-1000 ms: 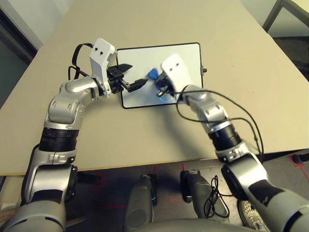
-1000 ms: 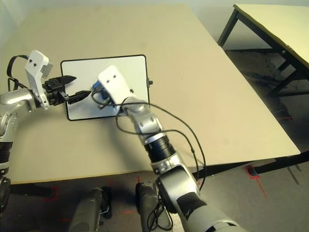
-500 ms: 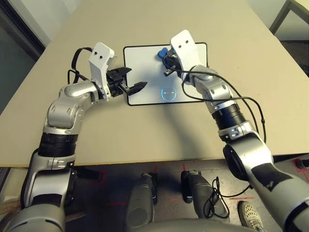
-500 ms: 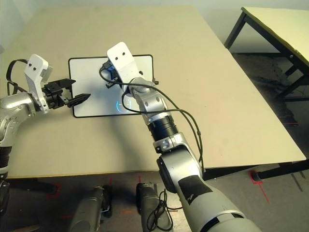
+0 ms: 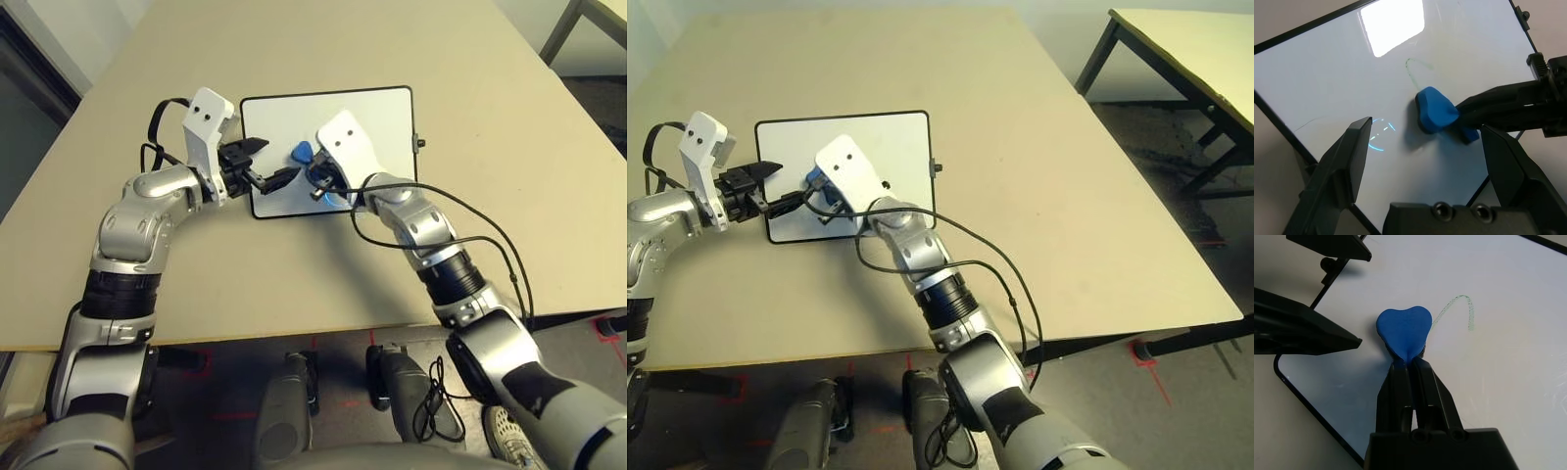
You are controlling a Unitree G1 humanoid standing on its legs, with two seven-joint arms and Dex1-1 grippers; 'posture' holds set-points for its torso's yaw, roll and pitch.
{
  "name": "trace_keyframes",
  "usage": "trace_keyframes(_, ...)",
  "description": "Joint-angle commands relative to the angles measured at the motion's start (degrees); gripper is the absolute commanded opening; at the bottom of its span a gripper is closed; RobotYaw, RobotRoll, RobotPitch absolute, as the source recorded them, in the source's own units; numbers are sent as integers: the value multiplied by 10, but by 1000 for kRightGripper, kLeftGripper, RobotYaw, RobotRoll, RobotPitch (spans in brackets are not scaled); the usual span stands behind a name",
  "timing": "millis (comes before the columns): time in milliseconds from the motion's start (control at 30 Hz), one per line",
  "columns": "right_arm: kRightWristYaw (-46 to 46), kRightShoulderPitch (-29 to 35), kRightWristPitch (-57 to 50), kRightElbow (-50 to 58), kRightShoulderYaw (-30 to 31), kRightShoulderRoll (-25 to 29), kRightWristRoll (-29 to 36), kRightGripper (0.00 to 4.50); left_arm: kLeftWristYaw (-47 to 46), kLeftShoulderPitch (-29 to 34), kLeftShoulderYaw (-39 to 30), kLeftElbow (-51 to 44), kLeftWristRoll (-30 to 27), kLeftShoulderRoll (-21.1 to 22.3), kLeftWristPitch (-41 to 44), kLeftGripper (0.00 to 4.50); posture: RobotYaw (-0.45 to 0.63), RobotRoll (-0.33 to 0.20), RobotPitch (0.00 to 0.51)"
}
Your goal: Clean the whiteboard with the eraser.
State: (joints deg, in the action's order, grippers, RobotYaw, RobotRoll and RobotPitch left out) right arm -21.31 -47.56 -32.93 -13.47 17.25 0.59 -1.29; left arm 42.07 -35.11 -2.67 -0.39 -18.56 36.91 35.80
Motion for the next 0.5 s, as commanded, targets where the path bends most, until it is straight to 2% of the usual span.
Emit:
trace_keyframes(33,12,-16,-8,-49,-18,10,-10,2,2,1,3,-9,-2,-2,3,4500,32,0,223)
trace_keyframes(300,53,-93,76,-130,-85,19,0,2,2,3,4,-11,-1,-4,3,4500,31,0,222)
trace_keyframes(433,49,-91,81,-138,-84,15,-1,2,1,3,4,-12,-1,-5,4,4500,31,0,222)
trace_keyframes(500,32,-76,58,-123,-66,10,-2,2,1,4,4,-13,-1,-4,4,4500,29,0,224)
